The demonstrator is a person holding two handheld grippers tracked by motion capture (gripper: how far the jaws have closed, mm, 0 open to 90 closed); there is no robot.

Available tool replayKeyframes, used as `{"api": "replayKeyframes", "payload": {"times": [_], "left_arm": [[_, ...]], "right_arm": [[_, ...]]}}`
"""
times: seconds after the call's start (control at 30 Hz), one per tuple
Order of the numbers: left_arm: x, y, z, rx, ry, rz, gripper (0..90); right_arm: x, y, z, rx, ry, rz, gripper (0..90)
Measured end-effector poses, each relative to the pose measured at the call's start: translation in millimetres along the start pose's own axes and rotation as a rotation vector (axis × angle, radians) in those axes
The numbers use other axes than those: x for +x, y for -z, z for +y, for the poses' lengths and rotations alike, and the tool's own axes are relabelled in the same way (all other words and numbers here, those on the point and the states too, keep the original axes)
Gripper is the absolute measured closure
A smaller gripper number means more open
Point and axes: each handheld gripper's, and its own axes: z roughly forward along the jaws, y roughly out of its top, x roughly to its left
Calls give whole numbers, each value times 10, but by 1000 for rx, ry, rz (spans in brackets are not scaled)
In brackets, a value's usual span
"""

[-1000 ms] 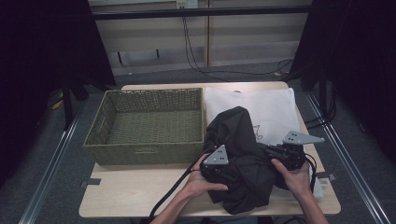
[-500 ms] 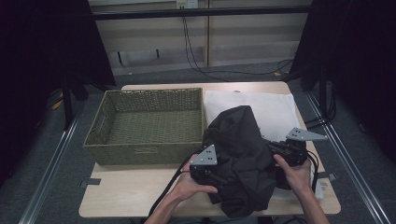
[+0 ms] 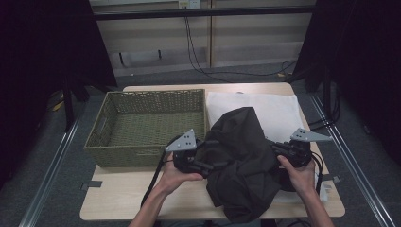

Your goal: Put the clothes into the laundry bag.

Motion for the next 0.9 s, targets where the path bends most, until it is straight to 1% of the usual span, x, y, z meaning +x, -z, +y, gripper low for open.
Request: {"api": "replayKeyframes", "payload": {"times": [0.03, 0.07, 0.1, 0.13, 0.17, 0.2, 0.23, 0.27, 0.3, 0.33, 0.4, 0.43, 0.47, 0.5, 0.53, 0.57, 0.6, 0.63, 0.67, 0.7, 0.73, 0.77, 0.8, 0.83, 0.87, 0.9], "left_arm": [[44, -20, 54, 9, 5, 15, 237], [80, -46, 93, 7, 10, 11, 237], [127, -102, 165, 2, 29, 0, 235], [154, -130, 213, 14, 26, 4, 218], [197, -181, 265, 11, 22, -4, 211], [242, -232, 311, 9, 29, -2, 210], [281, -278, 358, 24, 28, 29, 205], [317, -338, 390, 13, 40, 24, 191], [359, -411, 424, 22, 57, 11, 190], [378, -463, 433, 27, 61, 9, 182], [399, -630, 430, 71, 69, 24, 167], [409, -711, 409, 85, 77, 19, 158], [417, -791, 383, 119, 74, 30, 147], [407, -821, 381, 138, 66, 62, 147], [398, -840, 383, 141, 59, 71, 150], [400, -852, 398, 164, 69, 84, 169], [396, -856, 405, 187, 67, 107, 210], [394, -856, 402, 197, 56, 116, 287], [399, -857, 398, 207, 57, 122, 389], [409, -861, 392, 213, 69, 138, 473], [417, -857, 388, 222, 77, 140, 589], [412, -851, 381, 208, 76, 116, 717], [400, -842, 380, 202, 65, 105, 798], [375, -832, 377, 196, 45, 84, 844], [357, -819, 376, 191, 37, 71, 874], [332, -781, 374, 168, 33, 48, 881]], "right_arm": [[1, -5, 2, 0, 0, 1, 892], [1, -7, 4, 1, 5, 1, 892], [3, -6, 6, 1, 5, 0, 891], [5, -4, 9, 1, 7, 1, 892], [6, -1, 10, 1, 6, 2, 891], [4, 2, 10, 0, 1, -1, 891], [1, 2, 10, -1, 0, 0, 891], [1, 1, 10, 0, 2, 2, 892], [3, 0, 11, -1, 4, 4, 891], [2, 2, 11, 0, 4, 4, 891], [-3, 2, 10, -1, 6, 6, 891], [-5, 2, 11, -1, 3, 6, 891], [-4, 5, 11, -1, 6, 7, 891], [-3, 11, 12, -1, 11, 8, 891], [0, 14, 13, -3, 10, 10, 891], [0, 21, 13, -3, 11, 7, 891], [-6, 27, 13, -5, 11, 6, 891], [-9, 28, 13, -6, 10, 7, 891], [-9, 29, 15, -5, 6, 8, 891], [-8, 28, 15, -6, 7, 7, 891], [-9, 25, 15, -6, 9, 8, 891], [-7, 24, 16, -6, 12, 7, 891], [-4, 25, 17, -5, 11, 7, 891], [-4, 26, 19, -5, 12, 7, 891], [-6, 32, 22, -5, 12, 5, 891], [-9, 35, 25, -6, 12, 10, 892]]}}
